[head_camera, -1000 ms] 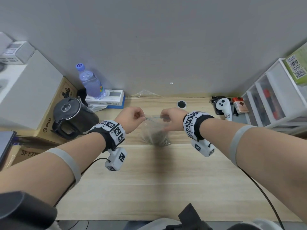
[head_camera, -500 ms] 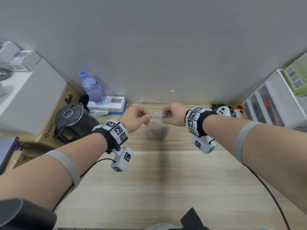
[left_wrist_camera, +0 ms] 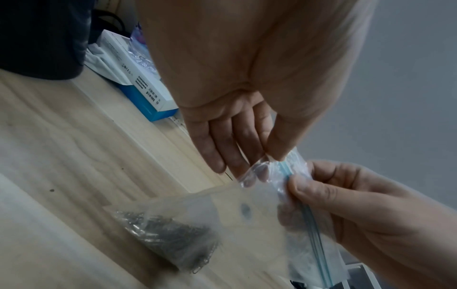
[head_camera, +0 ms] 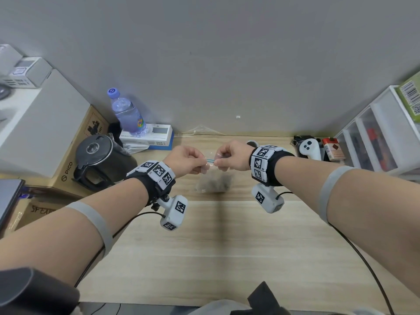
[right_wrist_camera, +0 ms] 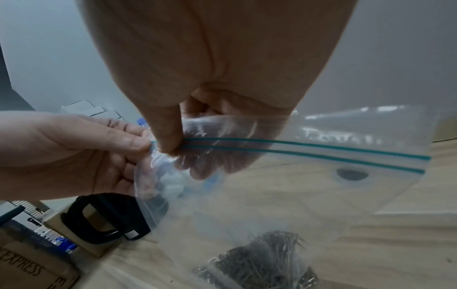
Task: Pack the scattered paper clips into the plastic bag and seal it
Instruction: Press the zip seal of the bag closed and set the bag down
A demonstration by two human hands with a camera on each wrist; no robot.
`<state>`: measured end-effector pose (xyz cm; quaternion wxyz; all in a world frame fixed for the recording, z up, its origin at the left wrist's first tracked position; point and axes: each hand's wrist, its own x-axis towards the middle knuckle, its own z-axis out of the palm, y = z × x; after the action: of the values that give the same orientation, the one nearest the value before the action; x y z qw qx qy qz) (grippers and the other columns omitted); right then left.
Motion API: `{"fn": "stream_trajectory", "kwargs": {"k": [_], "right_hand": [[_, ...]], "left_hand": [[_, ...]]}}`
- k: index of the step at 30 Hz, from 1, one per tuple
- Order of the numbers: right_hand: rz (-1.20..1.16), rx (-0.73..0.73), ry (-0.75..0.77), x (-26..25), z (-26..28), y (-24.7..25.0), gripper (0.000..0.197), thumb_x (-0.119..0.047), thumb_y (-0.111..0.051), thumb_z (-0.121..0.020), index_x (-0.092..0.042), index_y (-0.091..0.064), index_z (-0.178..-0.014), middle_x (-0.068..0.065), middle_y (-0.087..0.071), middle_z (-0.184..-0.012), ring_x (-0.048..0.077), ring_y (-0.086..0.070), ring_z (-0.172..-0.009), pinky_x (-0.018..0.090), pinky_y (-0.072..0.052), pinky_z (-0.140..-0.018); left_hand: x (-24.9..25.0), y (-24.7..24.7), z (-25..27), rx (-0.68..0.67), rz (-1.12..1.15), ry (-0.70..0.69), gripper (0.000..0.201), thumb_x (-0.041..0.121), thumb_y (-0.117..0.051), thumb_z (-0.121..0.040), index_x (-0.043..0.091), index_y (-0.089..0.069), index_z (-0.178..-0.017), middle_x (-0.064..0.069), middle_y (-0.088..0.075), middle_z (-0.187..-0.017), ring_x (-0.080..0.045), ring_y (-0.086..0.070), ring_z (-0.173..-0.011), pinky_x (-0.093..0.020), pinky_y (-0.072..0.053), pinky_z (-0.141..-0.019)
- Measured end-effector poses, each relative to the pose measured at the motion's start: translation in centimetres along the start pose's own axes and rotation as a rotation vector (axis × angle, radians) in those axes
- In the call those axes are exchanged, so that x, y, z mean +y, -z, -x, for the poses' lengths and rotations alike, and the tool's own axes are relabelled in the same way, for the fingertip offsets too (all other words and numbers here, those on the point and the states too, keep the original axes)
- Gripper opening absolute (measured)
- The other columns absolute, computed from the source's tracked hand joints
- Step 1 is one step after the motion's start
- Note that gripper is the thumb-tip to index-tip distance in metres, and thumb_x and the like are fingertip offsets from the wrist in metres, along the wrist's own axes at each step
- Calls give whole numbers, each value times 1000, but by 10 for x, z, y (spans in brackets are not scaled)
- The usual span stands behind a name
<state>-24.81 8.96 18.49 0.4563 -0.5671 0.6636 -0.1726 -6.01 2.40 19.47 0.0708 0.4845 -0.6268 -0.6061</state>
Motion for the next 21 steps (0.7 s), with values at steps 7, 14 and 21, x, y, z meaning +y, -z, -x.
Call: {"fn": "stream_trajectory", "kwargs": {"k": [7, 14, 21], "right_hand": [[-3, 67, 35, -4, 2, -6, 8, -26, -73, -84, -19, -70, -84, 0, -70, -72, 10, -62, -65, 29, -53, -72], [43, 45, 52, -9, 2, -8, 10, -19, -66, -89, -10, -69, -90, -2, -67, -72, 10, -58, -65, 19, -48, -64], [60, 63, 43, -5, 2, -12, 12, -24, -68, -88, -12, -69, -90, -5, -66, -71, 7, -58, -63, 14, -47, -60]], "left_hand": [[-6, -5, -2, 8, -29, -4, 11, 4, -66, -92, 7, -61, -83, -14, -74, -79, -14, -71, -66, -26, -55, -73], [-9, -10, -3, 5, -121, -18, 15, 8, -67, -90, 13, -67, -75, -16, -73, -80, -21, -62, -77, -39, -55, -87], [-15, -12, -3, 0, -171, -80, 13, 8, -65, -91, 13, -63, -79, -15, -74, -77, -14, -67, -71, -33, -53, -78]]}}
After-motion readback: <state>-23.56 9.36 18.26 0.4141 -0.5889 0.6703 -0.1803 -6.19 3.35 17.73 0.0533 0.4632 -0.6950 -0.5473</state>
